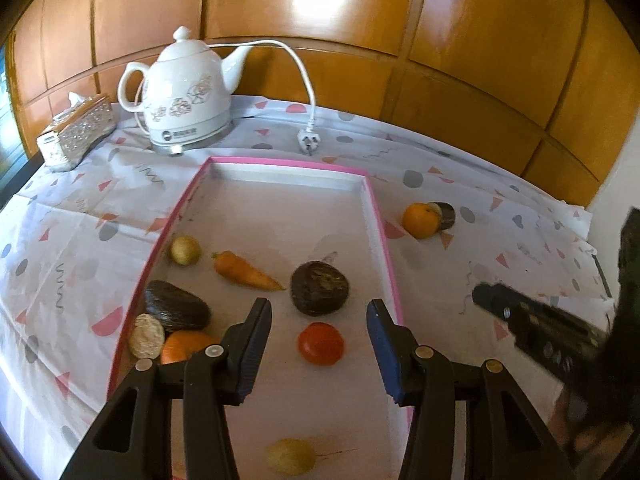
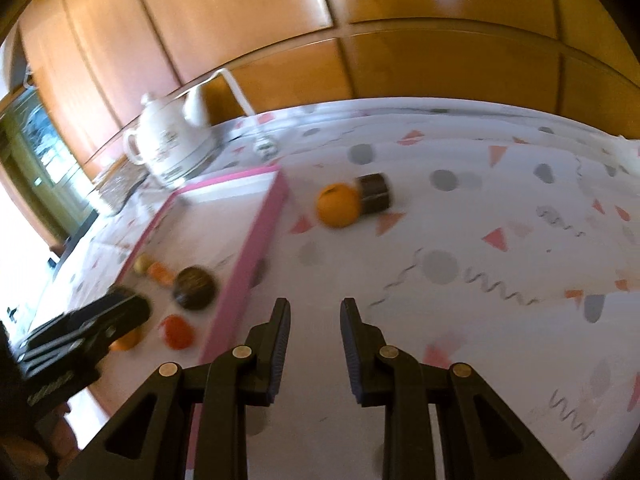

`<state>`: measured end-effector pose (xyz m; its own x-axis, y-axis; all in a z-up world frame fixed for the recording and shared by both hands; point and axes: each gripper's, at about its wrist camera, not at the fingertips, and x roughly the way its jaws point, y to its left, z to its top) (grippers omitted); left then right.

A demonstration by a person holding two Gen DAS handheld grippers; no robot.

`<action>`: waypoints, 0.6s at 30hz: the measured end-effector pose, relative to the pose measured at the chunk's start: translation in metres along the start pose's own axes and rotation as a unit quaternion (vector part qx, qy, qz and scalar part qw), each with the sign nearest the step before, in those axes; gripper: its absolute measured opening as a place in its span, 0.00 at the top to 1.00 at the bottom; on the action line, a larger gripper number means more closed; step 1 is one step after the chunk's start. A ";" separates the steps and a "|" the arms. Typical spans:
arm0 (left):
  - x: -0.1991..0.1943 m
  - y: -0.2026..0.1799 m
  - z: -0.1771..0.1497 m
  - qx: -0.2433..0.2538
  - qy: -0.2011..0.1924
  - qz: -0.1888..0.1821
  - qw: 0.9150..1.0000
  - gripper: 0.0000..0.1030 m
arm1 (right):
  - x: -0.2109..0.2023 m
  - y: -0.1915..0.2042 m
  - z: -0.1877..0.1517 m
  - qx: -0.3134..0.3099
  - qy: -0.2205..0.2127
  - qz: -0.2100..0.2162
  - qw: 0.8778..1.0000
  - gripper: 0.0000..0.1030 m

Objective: Organize fruits
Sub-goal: 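Move both tools toward the mandarin and dark root slice beside the tray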

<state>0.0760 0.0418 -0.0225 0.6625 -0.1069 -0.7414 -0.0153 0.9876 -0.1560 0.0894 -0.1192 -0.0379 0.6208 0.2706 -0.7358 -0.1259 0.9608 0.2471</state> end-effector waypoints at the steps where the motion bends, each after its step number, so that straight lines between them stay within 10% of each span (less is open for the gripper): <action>1: 0.001 -0.002 0.001 0.001 0.001 -0.002 1.000 0.51 | 0.002 -0.005 0.003 0.004 -0.002 -0.006 1.000 0.75; 18: 0.049 -0.058 0.040 0.012 0.031 -0.073 0.997 0.57 | 0.041 -0.034 0.059 -0.011 -0.002 -0.025 1.000 0.75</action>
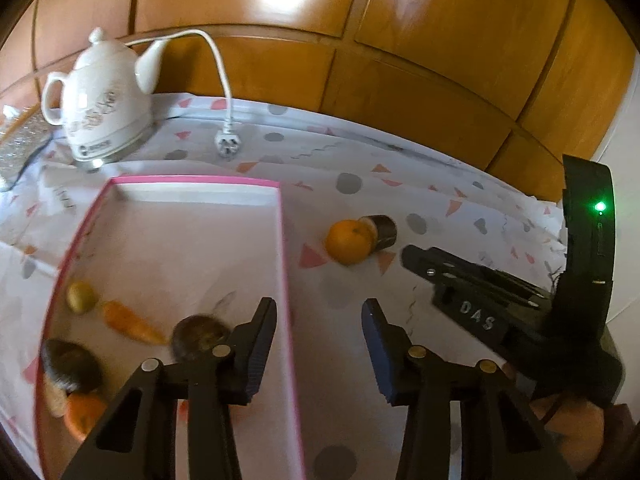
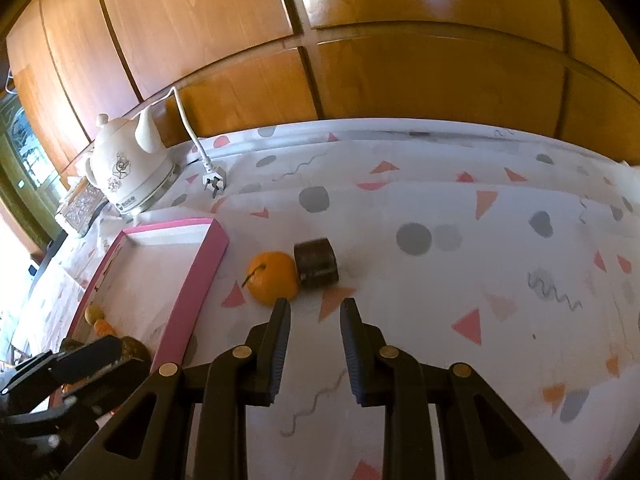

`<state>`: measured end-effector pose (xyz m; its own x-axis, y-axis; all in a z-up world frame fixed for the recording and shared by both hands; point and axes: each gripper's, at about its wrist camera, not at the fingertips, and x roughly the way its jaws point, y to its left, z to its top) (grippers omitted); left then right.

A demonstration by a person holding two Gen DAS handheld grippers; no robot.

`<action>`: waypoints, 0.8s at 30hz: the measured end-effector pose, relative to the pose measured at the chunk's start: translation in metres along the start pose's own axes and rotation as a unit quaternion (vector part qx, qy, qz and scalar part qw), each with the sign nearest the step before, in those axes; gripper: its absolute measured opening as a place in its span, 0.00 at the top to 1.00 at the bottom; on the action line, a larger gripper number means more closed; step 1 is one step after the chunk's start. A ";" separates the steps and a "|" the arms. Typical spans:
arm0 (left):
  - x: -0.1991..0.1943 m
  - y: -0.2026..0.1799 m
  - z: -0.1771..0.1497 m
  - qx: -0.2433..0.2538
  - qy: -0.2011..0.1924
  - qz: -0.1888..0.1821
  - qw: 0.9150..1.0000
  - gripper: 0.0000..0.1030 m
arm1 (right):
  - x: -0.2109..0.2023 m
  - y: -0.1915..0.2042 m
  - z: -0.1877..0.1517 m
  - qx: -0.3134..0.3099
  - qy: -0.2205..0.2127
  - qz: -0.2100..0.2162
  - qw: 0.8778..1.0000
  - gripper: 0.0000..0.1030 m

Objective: Organize fruits
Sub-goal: 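Move both tools toward the mandarin and dark root slice beside the tray, then grasp the dark cylindrical root slice with the right tool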

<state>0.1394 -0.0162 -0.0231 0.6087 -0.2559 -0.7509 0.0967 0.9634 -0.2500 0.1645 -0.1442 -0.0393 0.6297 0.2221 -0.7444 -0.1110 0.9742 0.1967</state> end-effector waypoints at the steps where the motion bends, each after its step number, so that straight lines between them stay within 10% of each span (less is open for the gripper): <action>1: 0.004 -0.001 0.002 -0.002 0.004 -0.002 1.000 0.58 | 0.003 0.000 0.003 -0.003 0.002 0.002 1.000 0.75; 24: 0.070 -0.020 0.035 0.013 0.031 -0.001 0.999 0.63 | 0.042 -0.031 0.025 0.009 0.028 -0.010 1.000 0.75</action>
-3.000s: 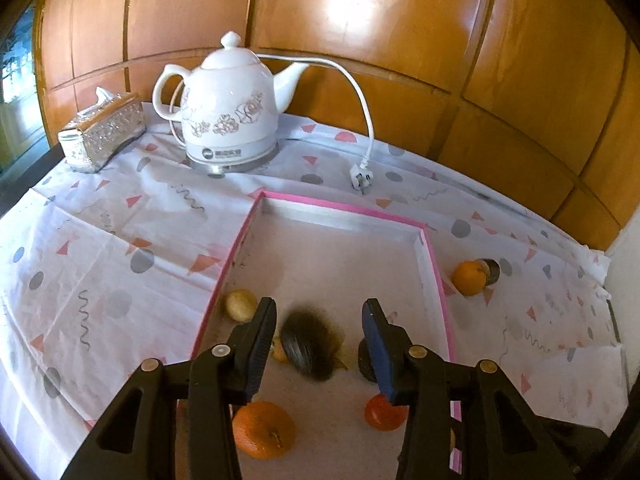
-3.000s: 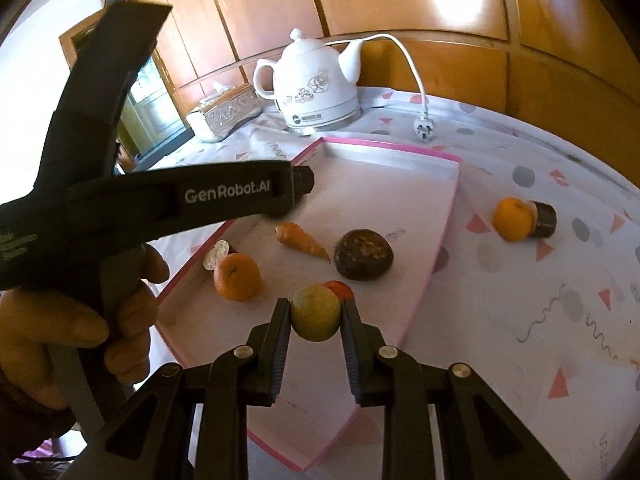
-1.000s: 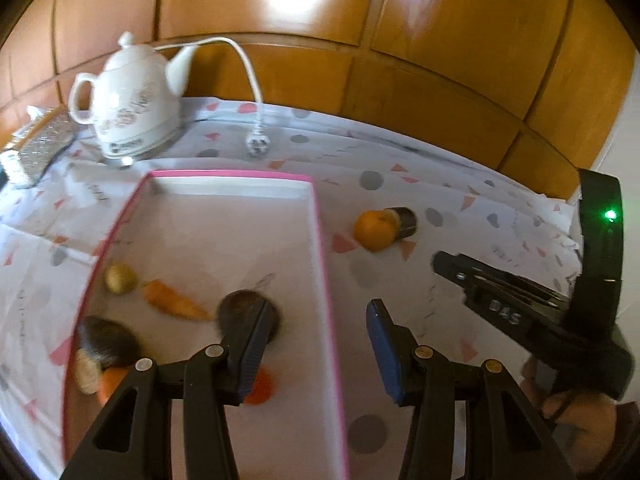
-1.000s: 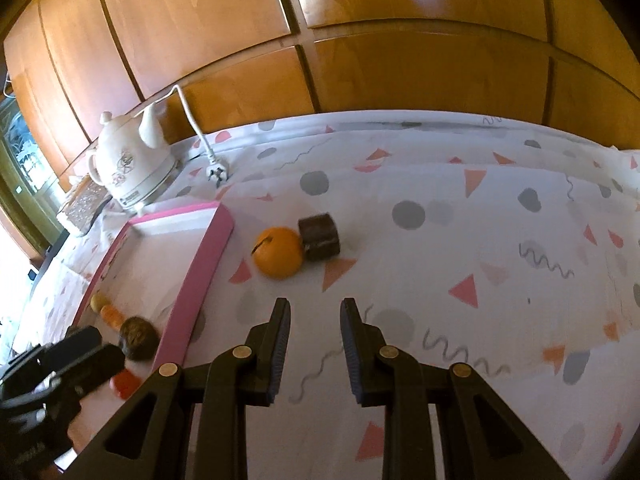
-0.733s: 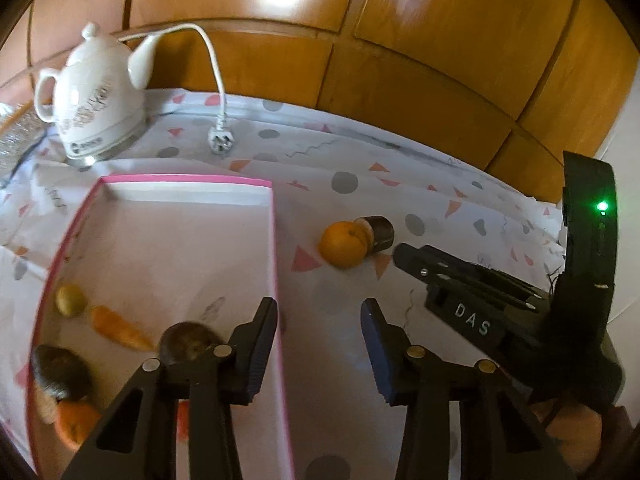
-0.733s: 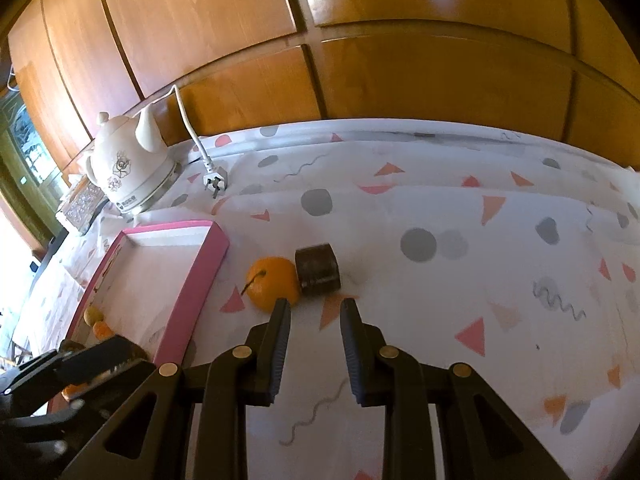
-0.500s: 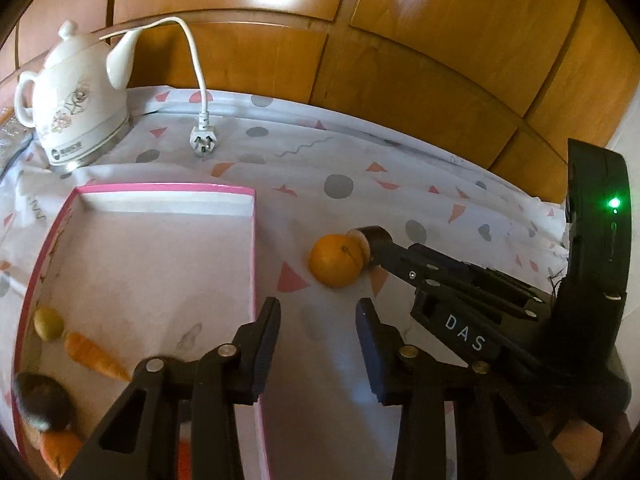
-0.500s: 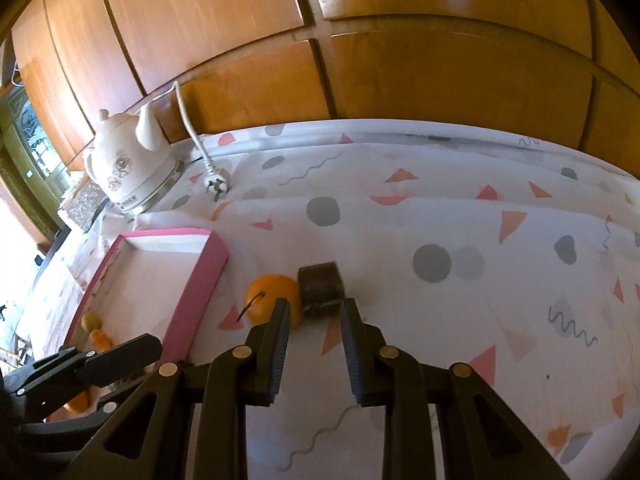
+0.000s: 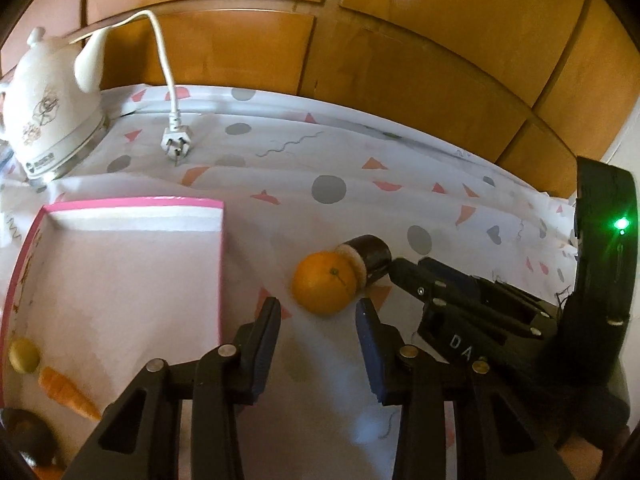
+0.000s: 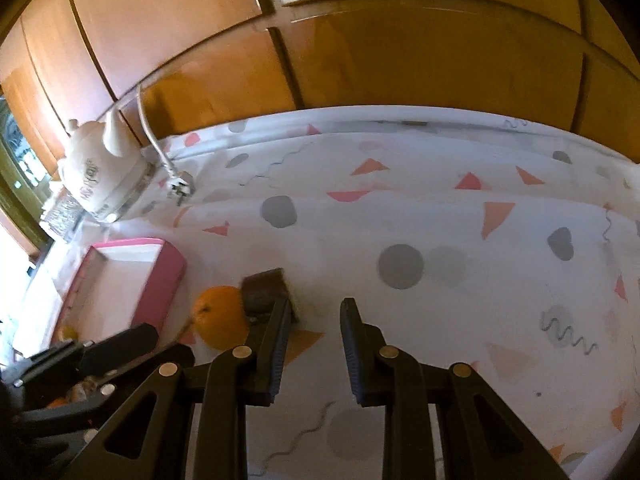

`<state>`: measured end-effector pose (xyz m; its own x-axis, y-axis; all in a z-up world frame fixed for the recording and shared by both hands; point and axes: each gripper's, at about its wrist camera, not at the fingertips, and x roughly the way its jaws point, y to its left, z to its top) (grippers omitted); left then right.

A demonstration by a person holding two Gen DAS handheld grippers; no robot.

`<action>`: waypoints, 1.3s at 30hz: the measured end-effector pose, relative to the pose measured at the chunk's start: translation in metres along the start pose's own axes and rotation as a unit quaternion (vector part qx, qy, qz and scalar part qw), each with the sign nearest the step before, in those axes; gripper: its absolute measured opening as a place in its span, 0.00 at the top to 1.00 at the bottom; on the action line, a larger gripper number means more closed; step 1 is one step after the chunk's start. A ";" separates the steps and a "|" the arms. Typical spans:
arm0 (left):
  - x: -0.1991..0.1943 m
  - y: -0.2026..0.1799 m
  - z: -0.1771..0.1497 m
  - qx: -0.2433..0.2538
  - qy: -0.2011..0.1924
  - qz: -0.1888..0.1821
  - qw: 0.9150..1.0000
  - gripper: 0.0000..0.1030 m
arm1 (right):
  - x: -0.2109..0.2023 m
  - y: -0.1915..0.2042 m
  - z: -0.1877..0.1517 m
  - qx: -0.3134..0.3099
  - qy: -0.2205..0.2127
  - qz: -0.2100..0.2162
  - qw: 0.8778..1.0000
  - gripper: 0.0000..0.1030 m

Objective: Organize fruits
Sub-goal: 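Grasp the dark cylindrical root slice with the right tool, then grasp the mandarin with the left tool while the right tool holds the slice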

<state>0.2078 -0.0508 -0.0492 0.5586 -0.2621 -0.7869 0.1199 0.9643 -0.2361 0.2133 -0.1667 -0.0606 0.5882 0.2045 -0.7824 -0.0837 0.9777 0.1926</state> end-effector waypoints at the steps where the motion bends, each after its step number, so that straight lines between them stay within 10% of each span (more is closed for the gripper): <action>1: 0.004 -0.001 0.001 0.000 0.003 0.000 1.000 0.63 | 0.002 -0.002 0.000 0.002 0.005 -0.008 1.000 0.75; 27: 0.013 0.007 -0.005 -0.017 -0.014 0.006 1.000 0.69 | 0.000 0.003 0.006 0.019 0.000 0.071 0.997 0.68; 39: 0.016 0.005 -0.004 -0.008 -0.012 0.010 1.000 0.68 | 0.022 0.021 0.013 -0.020 0.024 0.031 0.999 0.71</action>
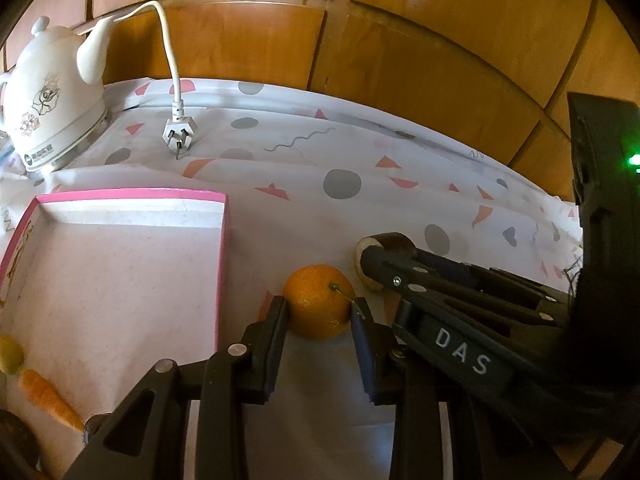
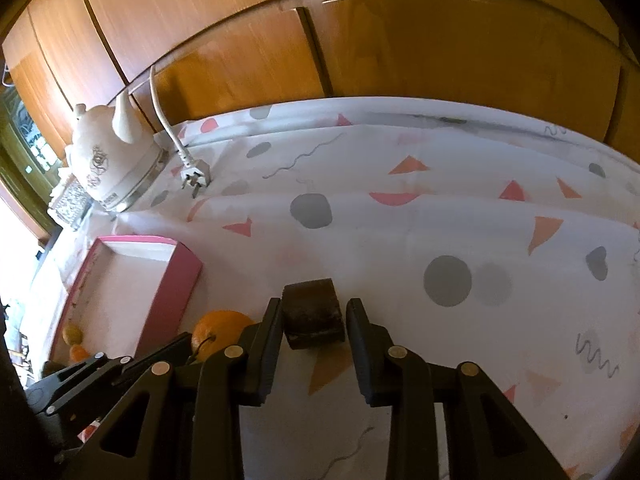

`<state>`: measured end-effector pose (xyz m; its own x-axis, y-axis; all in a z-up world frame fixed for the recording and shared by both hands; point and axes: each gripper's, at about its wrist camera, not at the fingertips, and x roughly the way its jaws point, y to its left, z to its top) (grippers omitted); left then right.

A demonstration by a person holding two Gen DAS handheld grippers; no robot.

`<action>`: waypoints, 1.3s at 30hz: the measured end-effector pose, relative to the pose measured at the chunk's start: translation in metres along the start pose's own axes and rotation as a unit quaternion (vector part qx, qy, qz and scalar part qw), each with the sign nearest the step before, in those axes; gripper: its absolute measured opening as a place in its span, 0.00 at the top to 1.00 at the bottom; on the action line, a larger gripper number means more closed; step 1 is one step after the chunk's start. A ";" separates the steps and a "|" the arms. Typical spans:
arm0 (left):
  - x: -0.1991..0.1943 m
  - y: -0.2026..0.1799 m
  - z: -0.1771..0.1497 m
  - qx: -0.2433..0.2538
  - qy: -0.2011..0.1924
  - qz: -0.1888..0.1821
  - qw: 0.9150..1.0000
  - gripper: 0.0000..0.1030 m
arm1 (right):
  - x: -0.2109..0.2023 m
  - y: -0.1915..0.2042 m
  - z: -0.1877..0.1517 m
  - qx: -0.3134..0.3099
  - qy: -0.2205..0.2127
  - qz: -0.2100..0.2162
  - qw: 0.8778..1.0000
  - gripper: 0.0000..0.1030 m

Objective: Organize fruits
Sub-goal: 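Grasp the mandarin with the left tool while the right tool holds the slice, then lift the mandarin and slice and carry them over the tray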

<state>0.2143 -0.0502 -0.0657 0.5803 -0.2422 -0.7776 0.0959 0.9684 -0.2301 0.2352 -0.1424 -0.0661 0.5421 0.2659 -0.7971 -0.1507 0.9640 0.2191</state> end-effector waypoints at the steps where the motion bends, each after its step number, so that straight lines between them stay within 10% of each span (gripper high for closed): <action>1: 0.000 -0.001 0.000 0.003 0.001 0.001 1.000 0.68 | -0.002 0.000 -0.001 -0.001 0.001 -0.002 1.000 0.71; 16: -0.029 -0.037 -0.045 0.056 0.028 -0.080 0.995 0.69 | -0.081 -0.041 -0.068 0.019 -0.004 -0.077 0.997 0.72; 39: -0.020 -0.060 -0.057 0.067 0.002 -0.025 0.997 0.45 | -0.098 -0.069 -0.122 0.081 -0.066 -0.113 0.988 0.72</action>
<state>0.1506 -0.1071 -0.0693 0.5693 -0.2903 -0.7692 0.2323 0.9542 -0.1883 0.0917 -0.2349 -0.0713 0.6520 0.0311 -0.7576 0.1146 0.9836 0.1390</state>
